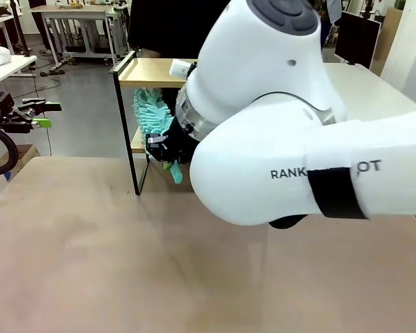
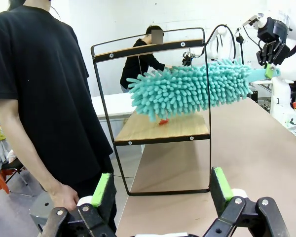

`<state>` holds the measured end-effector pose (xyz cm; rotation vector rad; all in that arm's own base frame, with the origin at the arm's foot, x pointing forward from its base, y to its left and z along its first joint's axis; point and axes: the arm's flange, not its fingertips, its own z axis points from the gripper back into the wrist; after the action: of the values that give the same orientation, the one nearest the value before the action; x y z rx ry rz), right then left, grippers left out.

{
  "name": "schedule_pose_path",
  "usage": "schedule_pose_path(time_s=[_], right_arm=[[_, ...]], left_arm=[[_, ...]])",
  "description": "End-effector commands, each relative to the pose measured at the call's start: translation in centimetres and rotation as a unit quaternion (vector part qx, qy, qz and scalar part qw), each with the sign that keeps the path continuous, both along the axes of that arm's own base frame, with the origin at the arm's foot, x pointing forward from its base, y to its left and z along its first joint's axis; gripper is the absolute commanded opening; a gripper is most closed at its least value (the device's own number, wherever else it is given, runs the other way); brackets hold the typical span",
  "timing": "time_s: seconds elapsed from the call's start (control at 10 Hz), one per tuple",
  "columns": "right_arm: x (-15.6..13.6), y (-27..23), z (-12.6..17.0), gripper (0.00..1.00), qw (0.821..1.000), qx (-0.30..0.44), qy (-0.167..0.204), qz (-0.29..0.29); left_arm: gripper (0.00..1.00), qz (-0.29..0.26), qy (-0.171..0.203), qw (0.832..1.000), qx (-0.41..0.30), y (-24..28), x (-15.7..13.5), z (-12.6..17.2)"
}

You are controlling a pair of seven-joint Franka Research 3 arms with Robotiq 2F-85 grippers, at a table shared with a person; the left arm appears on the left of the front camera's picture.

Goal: Clean the shelf.
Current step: Clean the specific section of the Shelf indicated by the human with the Duster.

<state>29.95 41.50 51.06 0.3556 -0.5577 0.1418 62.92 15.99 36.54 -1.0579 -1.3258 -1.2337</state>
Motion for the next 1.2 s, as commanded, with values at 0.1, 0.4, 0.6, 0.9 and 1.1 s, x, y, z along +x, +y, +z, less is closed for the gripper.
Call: schedule_pose_path(time_s=[0.1, 0.4, 0.6, 0.9, 1.1], right_arm=[[2.5, 3.8, 0.2, 0.13, 0.998, 0.019, -0.024, -0.059], [5.3, 6.3, -0.4, 0.13, 0.997, 0.036, -0.02, -0.062], [6.8, 7.4, -1.0, 0.13, 0.997, 0.038, -0.015, -0.066], [8.0, 8.4, -2.5, 0.13, 0.997, 0.041, -0.002, -0.07], [8.5, 9.0, -3.9, 0.13, 0.997, 0.04, 0.014, -0.068]], left_arm=[[1.0, 0.0, -0.002, 1.0, -0.001, 0.0, -0.1, 0.2], [1.0, 0.0, -0.002, 1.0, -0.001, 0.0, -0.1, 0.2], [1.0, 0.0, -0.002, 1.0, -0.001, 0.0, -0.1, 0.2], [1.0, 0.0, -0.002, 1.0, -0.001, 0.0, -0.1, 0.2], [1.0, 0.0, -0.002, 1.0, -0.001, 0.0, -0.1, 0.2]])
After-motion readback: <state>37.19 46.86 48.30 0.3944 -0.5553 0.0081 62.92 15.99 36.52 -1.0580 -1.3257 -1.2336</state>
